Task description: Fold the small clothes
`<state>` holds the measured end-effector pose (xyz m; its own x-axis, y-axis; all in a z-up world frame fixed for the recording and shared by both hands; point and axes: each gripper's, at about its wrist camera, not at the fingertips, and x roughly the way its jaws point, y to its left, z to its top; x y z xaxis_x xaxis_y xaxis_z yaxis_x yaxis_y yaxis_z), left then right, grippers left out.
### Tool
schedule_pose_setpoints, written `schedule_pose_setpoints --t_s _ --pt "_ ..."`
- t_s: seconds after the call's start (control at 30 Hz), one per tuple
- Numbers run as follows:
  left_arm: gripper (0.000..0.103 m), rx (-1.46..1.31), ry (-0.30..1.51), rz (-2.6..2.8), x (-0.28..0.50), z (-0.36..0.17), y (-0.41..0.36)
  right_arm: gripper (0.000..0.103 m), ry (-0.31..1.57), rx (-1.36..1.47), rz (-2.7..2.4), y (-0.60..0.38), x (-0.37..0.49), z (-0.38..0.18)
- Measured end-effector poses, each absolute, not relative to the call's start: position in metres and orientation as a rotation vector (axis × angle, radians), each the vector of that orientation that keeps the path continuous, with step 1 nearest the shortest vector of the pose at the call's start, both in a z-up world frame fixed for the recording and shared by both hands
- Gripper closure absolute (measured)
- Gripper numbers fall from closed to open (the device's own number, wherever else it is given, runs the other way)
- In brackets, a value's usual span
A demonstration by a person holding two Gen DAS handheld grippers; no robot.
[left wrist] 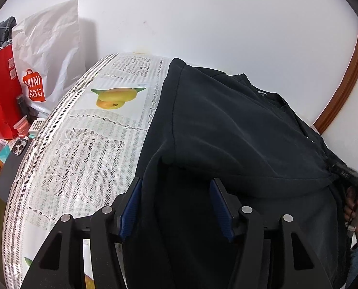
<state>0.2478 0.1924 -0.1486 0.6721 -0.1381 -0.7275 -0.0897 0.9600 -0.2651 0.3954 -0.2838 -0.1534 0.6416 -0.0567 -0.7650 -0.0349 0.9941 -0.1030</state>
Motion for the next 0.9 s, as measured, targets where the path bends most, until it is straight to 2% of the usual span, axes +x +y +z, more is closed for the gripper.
schedule_pose_setpoints --t_s 0.1,0.27,0.37,0.53,0.6,0.7,0.83,0.9 --pt "0.048 -0.298 0.832 -0.029 0.247 -0.147 0.194 0.059 0.933 -0.046 -0.024 -0.293 0.396 -0.162" --pt "0.048 -0.314 0.818 -0.036 0.243 -0.143 0.196 0.058 0.906 0.047 -0.01 -0.308 0.357 -0.127" --pt "0.048 -0.322 0.796 -0.038 0.239 -0.136 0.197 0.049 0.906 0.057 -0.055 -0.324 0.33 -0.113" --pt "0.048 -0.3 0.747 -0.05 0.231 -0.124 0.189 0.047 0.863 0.045 -0.199 -0.38 0.266 -0.096" --pt "0.048 -0.279 0.737 -0.055 0.229 -0.118 0.183 0.037 0.862 0.06 -0.258 -0.412 0.241 -0.094" --pt "0.048 -0.242 0.739 -0.067 0.221 -0.103 0.173 0.029 0.879 0.069 -0.385 -0.465 0.205 -0.098" --pt "0.034 -0.198 0.71 -0.082 0.202 -0.082 0.159 0.023 0.917 0.099 -0.493 -0.529 0.163 -0.116" --pt "0.034 -0.181 0.718 -0.083 0.195 -0.077 0.152 0.023 0.948 0.126 -0.523 -0.555 0.151 -0.131"
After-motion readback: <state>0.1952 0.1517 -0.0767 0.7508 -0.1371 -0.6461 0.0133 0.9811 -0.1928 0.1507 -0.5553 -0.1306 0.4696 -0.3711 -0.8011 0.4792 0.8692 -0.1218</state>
